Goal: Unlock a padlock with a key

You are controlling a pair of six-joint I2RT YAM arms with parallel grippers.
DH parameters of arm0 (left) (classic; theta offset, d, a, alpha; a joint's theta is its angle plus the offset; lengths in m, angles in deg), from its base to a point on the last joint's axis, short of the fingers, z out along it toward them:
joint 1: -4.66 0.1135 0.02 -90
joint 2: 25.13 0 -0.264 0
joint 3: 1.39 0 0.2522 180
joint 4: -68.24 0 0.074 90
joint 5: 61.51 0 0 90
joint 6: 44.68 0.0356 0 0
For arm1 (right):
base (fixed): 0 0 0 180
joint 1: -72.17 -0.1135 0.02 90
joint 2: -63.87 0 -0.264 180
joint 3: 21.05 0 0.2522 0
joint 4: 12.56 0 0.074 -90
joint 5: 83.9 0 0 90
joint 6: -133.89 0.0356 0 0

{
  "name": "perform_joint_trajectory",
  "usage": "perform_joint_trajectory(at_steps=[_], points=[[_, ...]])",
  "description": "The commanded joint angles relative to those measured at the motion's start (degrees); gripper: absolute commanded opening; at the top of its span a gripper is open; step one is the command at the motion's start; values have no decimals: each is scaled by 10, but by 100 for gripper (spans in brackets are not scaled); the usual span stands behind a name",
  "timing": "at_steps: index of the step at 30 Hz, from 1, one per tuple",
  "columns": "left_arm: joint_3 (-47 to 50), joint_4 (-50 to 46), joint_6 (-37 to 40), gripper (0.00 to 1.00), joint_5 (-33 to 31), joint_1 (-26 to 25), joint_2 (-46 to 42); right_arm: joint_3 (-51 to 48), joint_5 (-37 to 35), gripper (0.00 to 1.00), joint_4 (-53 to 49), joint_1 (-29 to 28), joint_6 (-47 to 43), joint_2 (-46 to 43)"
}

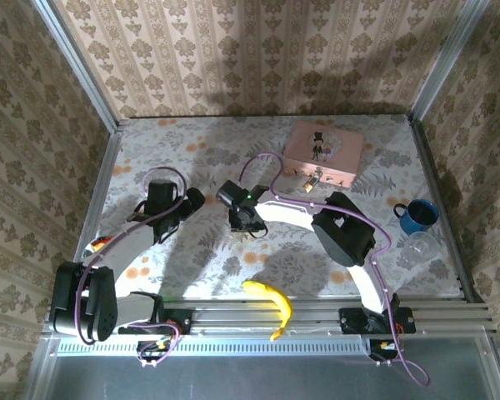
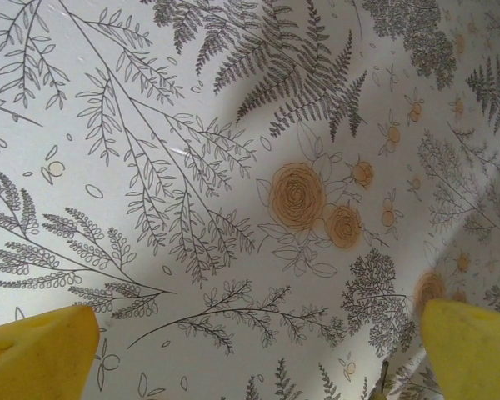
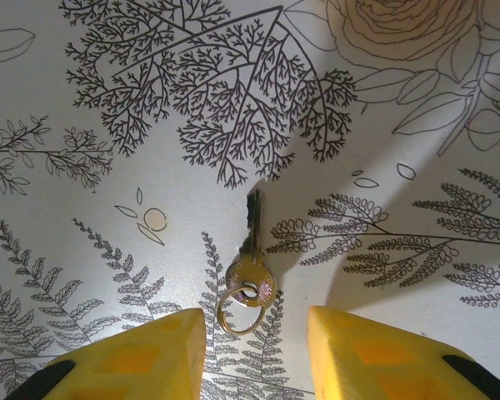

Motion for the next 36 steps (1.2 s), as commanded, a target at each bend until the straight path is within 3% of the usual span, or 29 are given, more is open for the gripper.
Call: perform_joint_trajectory(at_steps=[1,18,29,36], points=[[5,18,2,100,12,6,7,21,-15,36,-24,-4,-1,20],[3,46,-10,100,39,6,39,86,-64,23,-90,-12,-39,69],[-2,48,-13,100,39,6,42,52,-76,2,-85,-11,-61,39],[-8,48,-11,100,47,6,40,-35,-123,0,7,-11,-197,-30]])
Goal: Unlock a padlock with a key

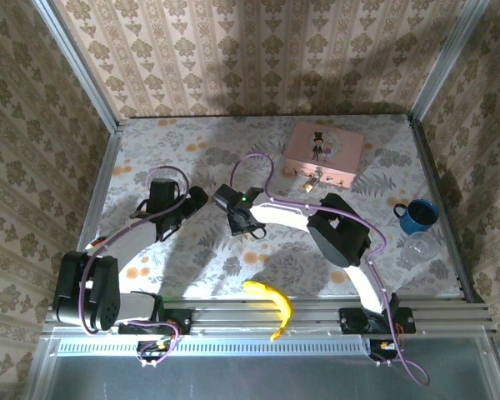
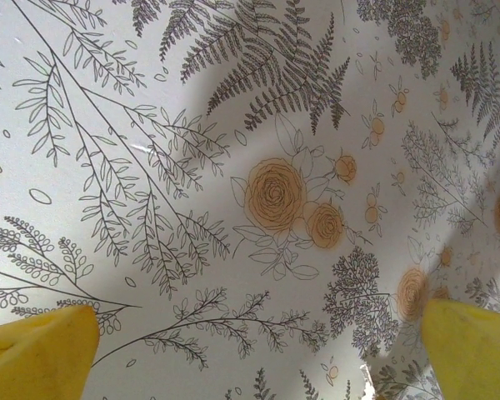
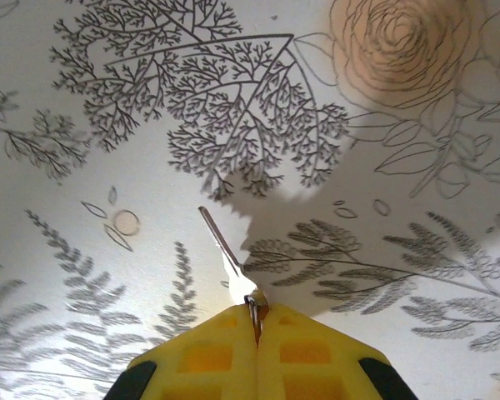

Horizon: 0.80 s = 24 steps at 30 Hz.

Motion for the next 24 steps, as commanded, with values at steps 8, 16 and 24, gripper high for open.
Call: perform_joint_trajectory(at_steps=[8,16,24], points=[[-19,14,22,100,42,10,-14,-204,-48,0,204,17,-256,-184],[-28,83,66,96,132,10,-35,-307,-17,0,310,33,-319,-309],[-33,268,87,82,338,-44,-15,-352,115,0,334,80,-295,-390]])
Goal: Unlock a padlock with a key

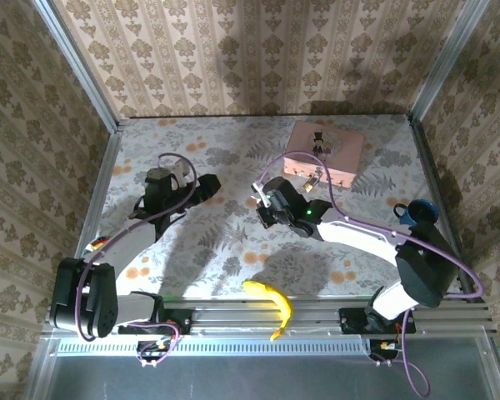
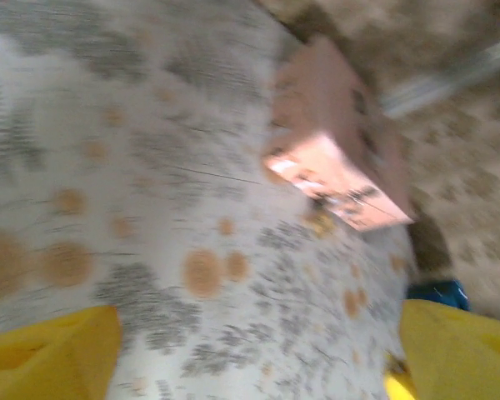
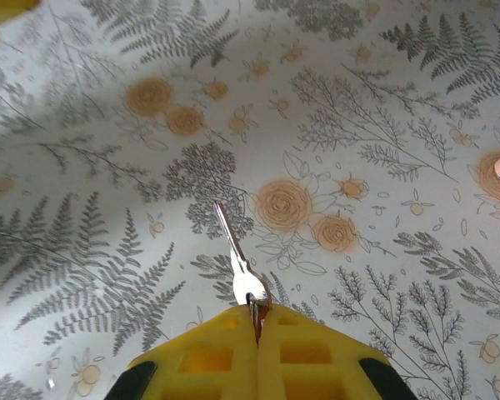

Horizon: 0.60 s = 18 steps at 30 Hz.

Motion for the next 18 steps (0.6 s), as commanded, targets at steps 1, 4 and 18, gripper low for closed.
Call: perform_joint_trajectory(at_steps=[1,4,18], points=[[-23,100,28,80,126,-32,13,-22,91,0,29,26,9,-37],[-31,102,49,78,136,-54,22,-36,135,0,36,45,26,-65],[-78,166,67,58,180,-130,91,-80,211,0,83,70,88,-124]])
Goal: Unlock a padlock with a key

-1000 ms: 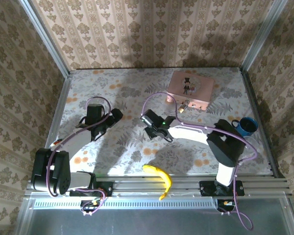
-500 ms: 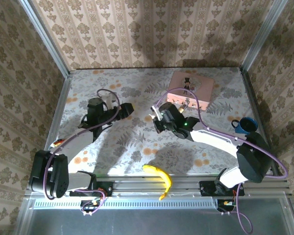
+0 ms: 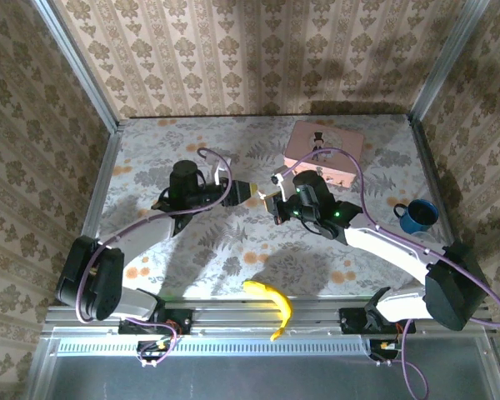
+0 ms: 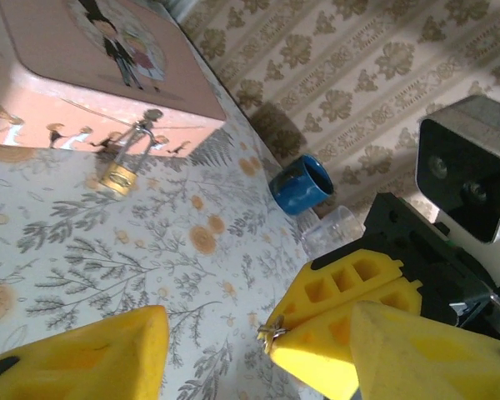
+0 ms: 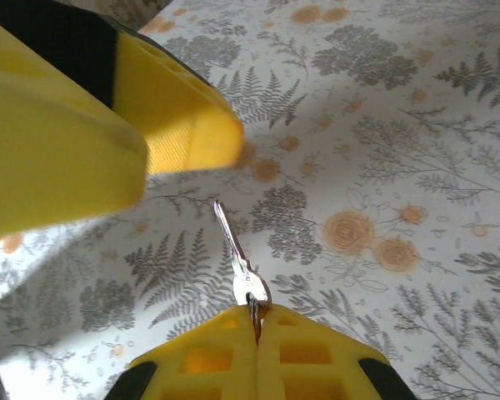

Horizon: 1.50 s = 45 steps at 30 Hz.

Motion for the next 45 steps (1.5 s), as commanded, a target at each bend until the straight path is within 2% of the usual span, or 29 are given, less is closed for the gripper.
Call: perform_joint_trajectory(at_steps=[1,18,22,27,29,33,36,37,41,45], points=[[-21,52,6,58,33,-12,14,-10,37,0,22,7,29,-16],[-13,45,5,41,31,-24,25,-23,54,0,43,15,54,-23],[-12,45,3,31,33,-24,29,-22,56,0,44,16,55,-24],[-11,47,1,28,37,-25,30,-22,57,0,44,17,55,-27],[-12,48,0,24,36,-24,31,-21,59,0,46,17,57,-26],[-15,60,-9,0,37,-24,37,-19,63,0,48,17,60,-23],[-16,70,-12,0,41,-25,36,-19,65,0,50,17,63,-24],[-16,72,-10,0,40,-24,33,-20,65,2,50,18,64,-27],[-10,52,22,0,24,-24,3,-30,64,27,54,19,73,-43],[-24,-39,94,0,9,-25,-37,-56,80,40,79,27,90,-68]])
